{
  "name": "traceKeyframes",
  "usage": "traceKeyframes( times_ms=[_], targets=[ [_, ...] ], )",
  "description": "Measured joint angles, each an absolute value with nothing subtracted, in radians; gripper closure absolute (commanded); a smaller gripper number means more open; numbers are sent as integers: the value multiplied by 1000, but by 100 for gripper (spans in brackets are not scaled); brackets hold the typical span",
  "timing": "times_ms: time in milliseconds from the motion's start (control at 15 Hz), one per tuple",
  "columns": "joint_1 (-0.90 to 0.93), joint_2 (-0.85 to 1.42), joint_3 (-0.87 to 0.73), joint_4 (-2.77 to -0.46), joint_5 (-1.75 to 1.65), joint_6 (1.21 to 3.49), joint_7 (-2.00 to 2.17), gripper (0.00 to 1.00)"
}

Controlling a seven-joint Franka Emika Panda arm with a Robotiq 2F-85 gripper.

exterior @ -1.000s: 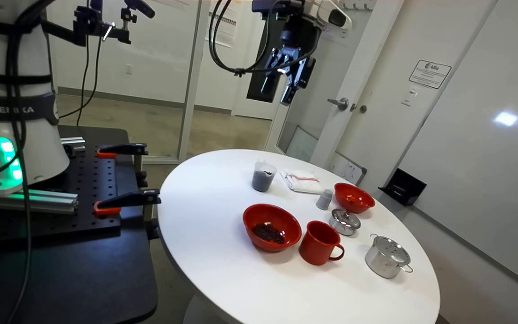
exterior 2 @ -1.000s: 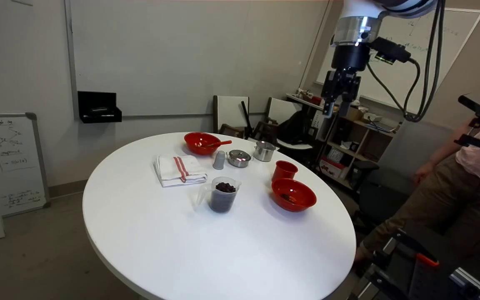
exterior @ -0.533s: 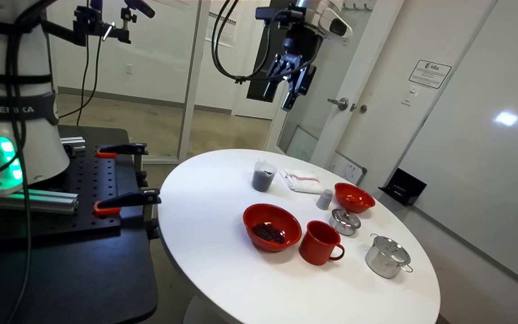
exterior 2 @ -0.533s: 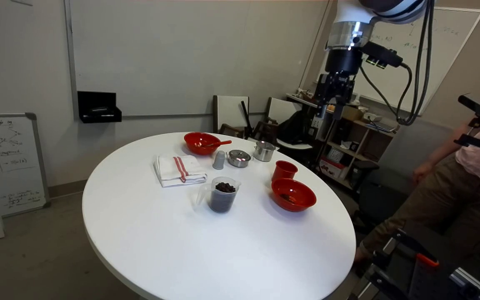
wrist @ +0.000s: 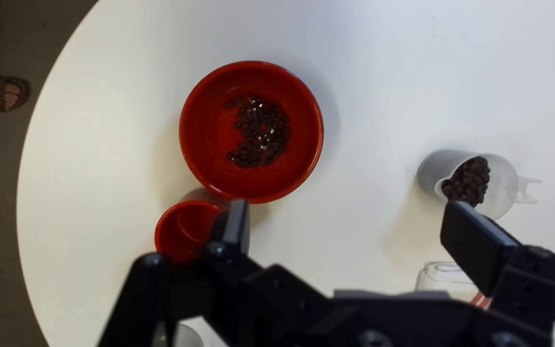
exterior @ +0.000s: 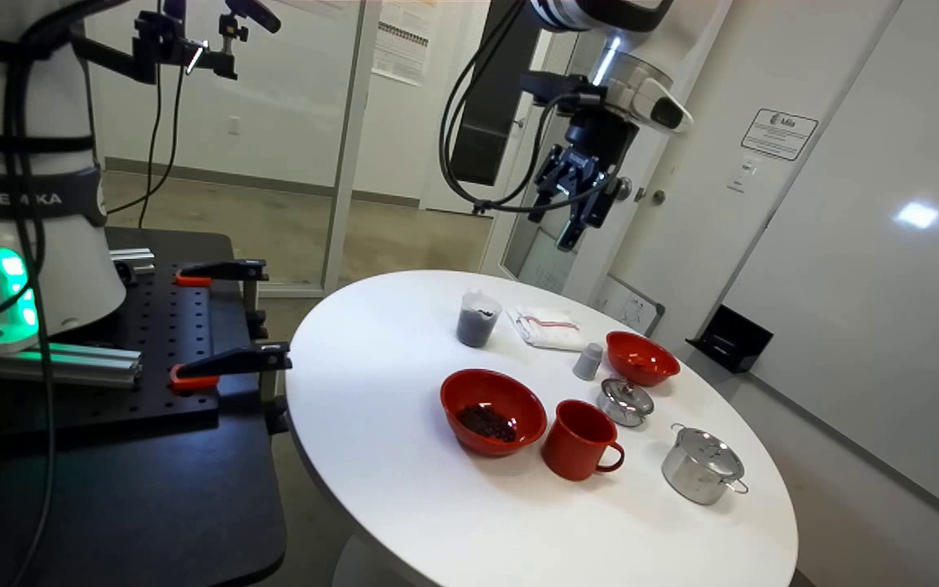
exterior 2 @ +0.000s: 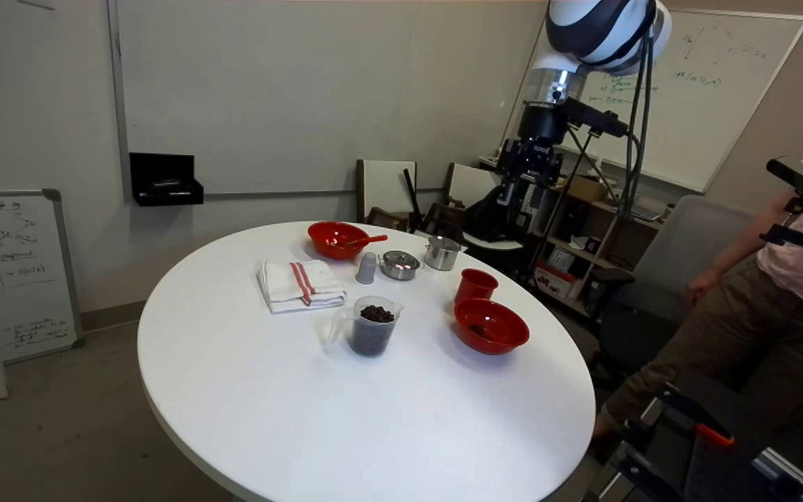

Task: Move the mug to the left

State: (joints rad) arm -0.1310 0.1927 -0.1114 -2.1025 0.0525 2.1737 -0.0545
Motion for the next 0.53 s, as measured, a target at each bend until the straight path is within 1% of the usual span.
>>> traceKeyframes(
  times_ms=[333,533],
  targets=[
    [-181,363,-120,-1990,94,2275,-55,0],
    [-194,491,-119,-1889,104,2283,-51,0]
  ],
)
